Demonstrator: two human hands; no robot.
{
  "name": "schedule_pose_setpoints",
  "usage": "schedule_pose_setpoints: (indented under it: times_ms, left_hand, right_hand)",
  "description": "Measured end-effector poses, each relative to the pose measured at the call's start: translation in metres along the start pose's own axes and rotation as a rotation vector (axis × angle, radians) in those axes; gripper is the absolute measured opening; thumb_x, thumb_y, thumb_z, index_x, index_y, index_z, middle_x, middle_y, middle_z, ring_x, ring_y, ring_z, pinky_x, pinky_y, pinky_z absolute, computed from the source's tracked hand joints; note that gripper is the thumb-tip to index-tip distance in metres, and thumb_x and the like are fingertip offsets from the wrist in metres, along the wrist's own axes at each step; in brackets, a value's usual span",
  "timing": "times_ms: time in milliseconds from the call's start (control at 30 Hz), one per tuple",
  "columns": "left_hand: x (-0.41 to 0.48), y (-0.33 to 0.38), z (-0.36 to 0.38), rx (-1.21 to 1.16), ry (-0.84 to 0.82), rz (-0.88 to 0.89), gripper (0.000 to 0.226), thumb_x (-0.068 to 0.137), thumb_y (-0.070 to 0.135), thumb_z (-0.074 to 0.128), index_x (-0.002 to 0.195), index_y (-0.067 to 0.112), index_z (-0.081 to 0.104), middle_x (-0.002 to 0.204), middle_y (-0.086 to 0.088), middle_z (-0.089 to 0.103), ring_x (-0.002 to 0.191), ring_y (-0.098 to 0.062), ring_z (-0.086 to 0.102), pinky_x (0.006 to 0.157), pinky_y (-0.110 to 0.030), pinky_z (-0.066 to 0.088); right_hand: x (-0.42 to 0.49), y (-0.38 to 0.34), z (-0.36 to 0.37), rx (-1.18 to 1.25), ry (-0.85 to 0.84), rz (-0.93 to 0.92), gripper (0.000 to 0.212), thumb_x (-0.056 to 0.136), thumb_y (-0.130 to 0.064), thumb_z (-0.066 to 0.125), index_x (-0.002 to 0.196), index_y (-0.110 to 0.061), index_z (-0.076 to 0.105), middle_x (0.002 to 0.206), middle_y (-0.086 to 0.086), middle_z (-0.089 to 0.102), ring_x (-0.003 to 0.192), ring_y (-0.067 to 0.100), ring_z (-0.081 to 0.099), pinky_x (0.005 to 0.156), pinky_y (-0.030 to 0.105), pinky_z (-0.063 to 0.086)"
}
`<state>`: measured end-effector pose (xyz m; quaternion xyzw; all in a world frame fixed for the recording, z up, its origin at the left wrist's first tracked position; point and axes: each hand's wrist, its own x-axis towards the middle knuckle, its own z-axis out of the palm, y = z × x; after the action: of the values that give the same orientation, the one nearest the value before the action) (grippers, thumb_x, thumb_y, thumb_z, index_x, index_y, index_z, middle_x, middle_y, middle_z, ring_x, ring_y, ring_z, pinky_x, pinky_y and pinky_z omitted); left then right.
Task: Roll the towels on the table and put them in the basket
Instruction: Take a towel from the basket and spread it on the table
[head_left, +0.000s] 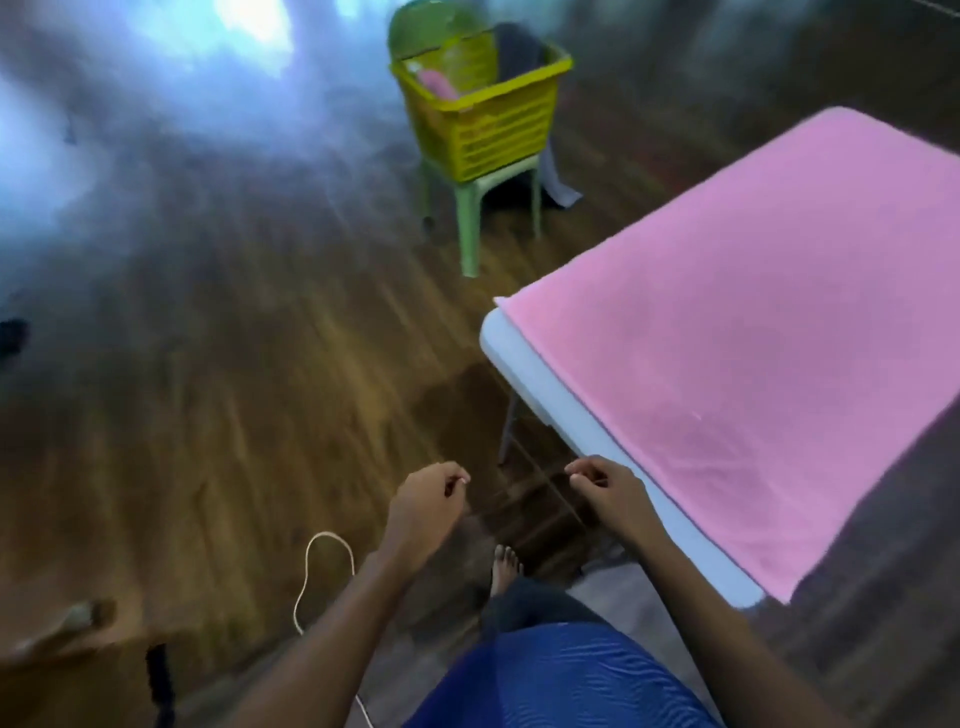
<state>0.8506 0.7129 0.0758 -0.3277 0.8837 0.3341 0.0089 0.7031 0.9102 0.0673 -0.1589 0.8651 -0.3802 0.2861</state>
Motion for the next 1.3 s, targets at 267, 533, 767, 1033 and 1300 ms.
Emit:
schedule_pose_setpoints:
  times_ms: [267, 533, 767, 1033, 1300]
  left_hand:
    - [0.118, 0.062, 0.021, 0.11, -0.223, 0.319, 0.016, 0.094, 0.019, 0.054, 0.1, 0.026, 0.069, 0.091, 0.013, 0.064, 0.081, 0.0, 0.057, 0.075, -0.018, 0.045]
    - [0.225, 0.1, 0.047, 0.283, -0.315, 0.59, 0.019, 0.092, 0.016, 0.056, 0.106, 0.015, 0.069, 0.104, -0.003, 0.068, 0.096, -0.02, 0.06, 0.085, -0.032, 0.046]
    - [0.314, 0.099, 0.059, 0.559, -0.371, 0.872, 0.034, 0.072, -0.005, 0.063, 0.103, 0.01, 0.067, 0.099, -0.01, 0.062, 0.088, -0.031, 0.057, 0.07, -0.041, 0.048]
    - [0.358, 0.076, 0.056, 0.663, -0.462, 1.181, 0.046, 0.052, -0.002, 0.081, 0.094, 0.01, 0.066, 0.085, -0.005, 0.06, 0.069, -0.024, 0.057, 0.046, -0.034, 0.049]
    - [0.361, 0.071, 0.053, 0.689, -0.392, 1.193, 0.053, 0.038, -0.014, 0.076, 0.084, 0.008, 0.062, 0.076, -0.006, 0.057, 0.062, -0.027, 0.054, 0.041, -0.032, 0.043]
  right_hand:
    - [0.022, 0.045, -0.038, 0.102, 0.288, 0.274, 0.013, 0.087, -0.014, 0.061, 0.092, -0.022, 0.071, 0.089, -0.007, 0.068, 0.081, 0.01, 0.061, 0.065, 0.013, 0.039]
    - [0.022, 0.083, -0.039, -0.109, 0.448, 0.528, 0.032, 0.081, -0.002, 0.057, 0.108, -0.015, 0.069, 0.109, 0.012, 0.062, 0.101, 0.035, 0.059, 0.079, 0.036, 0.046]
    - [0.016, 0.102, -0.032, -0.405, 0.472, 0.742, 0.044, 0.079, -0.005, 0.057, 0.121, -0.017, 0.056, 0.112, 0.007, 0.054, 0.099, 0.029, 0.052, 0.074, 0.037, 0.043]
    - [0.016, 0.118, -0.034, -0.539, 0.514, 0.72, 0.035, 0.06, 0.008, 0.07, 0.09, -0.011, 0.064, 0.082, 0.006, 0.059, 0.069, 0.029, 0.056, 0.053, 0.033, 0.032]
    - [0.009, 0.131, -0.031, -0.637, 0.519, 0.638, 0.041, 0.048, 0.005, 0.081, 0.079, -0.011, 0.06, 0.076, 0.006, 0.056, 0.061, 0.029, 0.055, 0.047, 0.034, 0.041]
